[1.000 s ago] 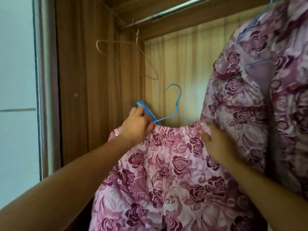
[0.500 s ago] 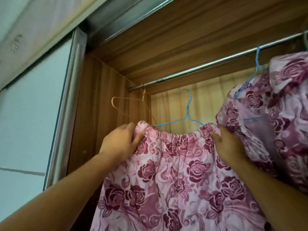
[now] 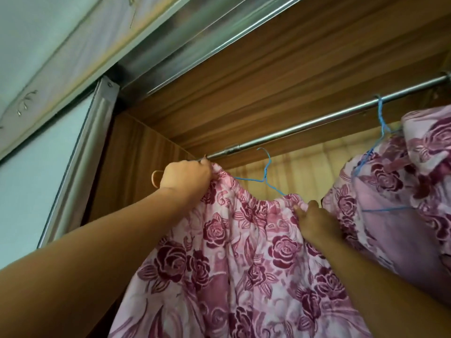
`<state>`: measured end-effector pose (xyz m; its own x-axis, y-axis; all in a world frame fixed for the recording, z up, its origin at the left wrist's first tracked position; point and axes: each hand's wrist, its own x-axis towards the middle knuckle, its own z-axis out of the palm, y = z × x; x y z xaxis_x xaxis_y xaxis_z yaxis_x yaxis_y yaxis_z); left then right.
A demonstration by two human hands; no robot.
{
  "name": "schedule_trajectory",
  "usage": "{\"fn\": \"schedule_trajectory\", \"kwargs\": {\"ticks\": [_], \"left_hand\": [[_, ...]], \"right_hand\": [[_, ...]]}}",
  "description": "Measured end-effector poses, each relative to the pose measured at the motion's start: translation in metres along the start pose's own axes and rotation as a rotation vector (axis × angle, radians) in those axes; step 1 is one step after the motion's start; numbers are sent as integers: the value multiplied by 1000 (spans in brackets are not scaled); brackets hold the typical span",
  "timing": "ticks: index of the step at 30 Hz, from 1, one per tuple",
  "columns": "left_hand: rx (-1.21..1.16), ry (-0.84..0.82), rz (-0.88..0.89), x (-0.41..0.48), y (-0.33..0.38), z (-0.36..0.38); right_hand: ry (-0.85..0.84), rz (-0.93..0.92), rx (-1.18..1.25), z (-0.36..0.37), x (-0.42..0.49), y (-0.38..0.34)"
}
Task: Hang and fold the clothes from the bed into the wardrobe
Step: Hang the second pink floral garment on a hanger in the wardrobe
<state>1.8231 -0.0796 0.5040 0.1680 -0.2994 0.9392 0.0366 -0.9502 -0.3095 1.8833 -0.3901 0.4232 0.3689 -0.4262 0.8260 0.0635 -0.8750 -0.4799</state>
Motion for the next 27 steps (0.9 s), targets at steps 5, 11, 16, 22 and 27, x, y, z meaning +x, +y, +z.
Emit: {"fn": "schedule_trajectory", "kwargs": {"ticks": [5,11,16,22,27], "left_hand": [[71,-21,-19,19,-18,8],[89,-64,-26,17,-25,28],[87,-58,-34,28,-22,38],[118,-6,-157,46,-46,32],[144,-63,-182,35,-51,35]], "right_hand": [[-280,76,239,27,-4,20],[-386,236,380,68,-7,18],[-366,297,496,85,12,7],[-214,138,550,63,49,-33],[-318,71,655,73,45,-59]]}}
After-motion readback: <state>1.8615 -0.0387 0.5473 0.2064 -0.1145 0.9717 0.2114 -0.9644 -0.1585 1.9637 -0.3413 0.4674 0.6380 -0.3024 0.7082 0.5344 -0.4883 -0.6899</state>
